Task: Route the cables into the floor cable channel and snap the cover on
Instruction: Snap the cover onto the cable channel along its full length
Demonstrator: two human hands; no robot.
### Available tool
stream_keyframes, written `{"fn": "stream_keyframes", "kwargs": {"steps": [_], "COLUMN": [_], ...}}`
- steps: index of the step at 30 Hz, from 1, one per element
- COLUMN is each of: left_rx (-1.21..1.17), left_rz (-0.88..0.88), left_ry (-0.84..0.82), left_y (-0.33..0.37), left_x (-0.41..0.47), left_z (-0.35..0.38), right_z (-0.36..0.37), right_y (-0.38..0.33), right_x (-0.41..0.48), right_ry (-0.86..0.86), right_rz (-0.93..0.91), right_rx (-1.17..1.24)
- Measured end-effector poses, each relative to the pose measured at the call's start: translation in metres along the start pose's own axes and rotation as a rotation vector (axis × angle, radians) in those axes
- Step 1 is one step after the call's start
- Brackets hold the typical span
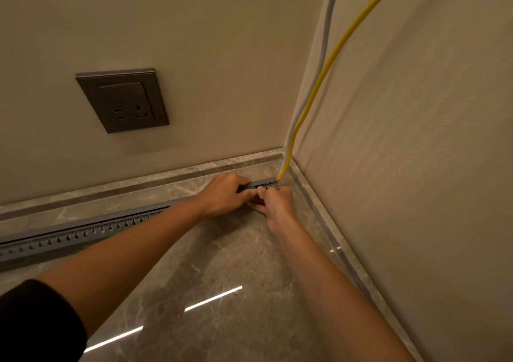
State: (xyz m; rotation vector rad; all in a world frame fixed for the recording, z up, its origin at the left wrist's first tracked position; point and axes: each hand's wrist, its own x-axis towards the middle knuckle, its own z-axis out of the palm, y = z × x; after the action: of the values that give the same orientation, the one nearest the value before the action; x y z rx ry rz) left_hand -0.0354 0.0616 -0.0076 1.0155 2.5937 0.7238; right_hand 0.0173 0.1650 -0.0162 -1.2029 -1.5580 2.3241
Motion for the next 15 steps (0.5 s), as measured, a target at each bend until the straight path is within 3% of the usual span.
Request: {"fn": "stream_keyframes", "kwargs": {"steps": [6, 15], "left_rx": [-0.191, -0.168], "left_rz": [-0.181, -0.191], "left_ry": [0.037, 0.127], "left_y": [0.008, 0.013], "left_x": [0.004, 0.002], "left_z": [0.002, 0.004], "right_z": [-0.002, -0.010], "right_y": [0.004, 0.010], "right_x": [0.000, -0.002], "right_ry": [-0.026, -0.162], "right_rz": [-0.023, -0.046], "right_rx": [0.001, 0.039]}}
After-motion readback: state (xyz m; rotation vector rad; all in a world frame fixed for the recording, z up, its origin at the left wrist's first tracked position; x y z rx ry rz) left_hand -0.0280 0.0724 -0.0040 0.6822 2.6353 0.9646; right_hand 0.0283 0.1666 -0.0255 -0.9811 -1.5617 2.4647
